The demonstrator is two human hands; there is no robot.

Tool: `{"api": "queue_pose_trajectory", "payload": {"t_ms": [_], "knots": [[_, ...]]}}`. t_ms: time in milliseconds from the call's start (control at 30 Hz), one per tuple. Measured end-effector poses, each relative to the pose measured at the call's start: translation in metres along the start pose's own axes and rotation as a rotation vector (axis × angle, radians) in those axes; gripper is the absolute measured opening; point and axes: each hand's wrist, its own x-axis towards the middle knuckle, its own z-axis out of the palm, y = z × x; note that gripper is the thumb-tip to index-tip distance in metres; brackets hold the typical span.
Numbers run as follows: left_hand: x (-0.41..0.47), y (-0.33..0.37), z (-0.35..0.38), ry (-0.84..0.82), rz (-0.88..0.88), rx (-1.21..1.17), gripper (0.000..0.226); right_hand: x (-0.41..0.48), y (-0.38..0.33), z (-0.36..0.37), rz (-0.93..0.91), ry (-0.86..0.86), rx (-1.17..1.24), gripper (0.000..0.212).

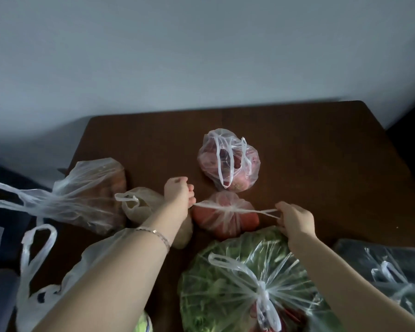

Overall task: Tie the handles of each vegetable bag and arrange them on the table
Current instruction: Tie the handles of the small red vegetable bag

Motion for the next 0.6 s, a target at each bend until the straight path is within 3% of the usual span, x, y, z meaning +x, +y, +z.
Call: {"api": "queue_pose_trajectory", "payload": {"t_ms": [33, 100, 200, 233, 300, 400, 533, 600], "knots": [[-0.005, -0.004, 0.002, 0.025, 0.243, 0.265, 0.025, -0.004, -0.001, 0.004, -0.133, 0.034, -0.178, 0.029], [-0.024, -0.02, 0.004, -0.112, 0.683, 0.649, 0.027, -0.014, -0.005, 0.014, -0.425, -0.012, -0.392, 0.032], [-0.042, -0.044, 0.001, -0.372, 0.917, 0.97, 0.036, -0.023, 0.001, 0.027, -0.796, -0.353, -0.572, 0.026], [-0.039, -0.055, 0.0, -0.414, 0.968, 1.053, 0.041, -0.023, 0.007, 0.031, -0.878, -0.468, -0.679, 0.016], [-0.034, -0.071, -0.003, -0.384, 1.075, 1.26, 0.048, -0.017, 0.021, 0.037, -0.975, -0.593, -0.865, 0.017], [-0.025, -0.082, -0.005, -0.32, 1.097, 1.441, 0.045, -0.013, 0.031, 0.041, -0.951, -0.587, -1.001, 0.023], [-0.025, -0.082, -0.004, -0.276, 1.135, 1.395, 0.048, -0.014, 0.034, 0.045, -0.931, -0.572, -1.063, 0.024], [-0.03, -0.075, 0.0, -0.316, 1.09, 1.304, 0.05, -0.018, 0.027, 0.043, -0.875, -0.581, -0.966, 0.018]]}}
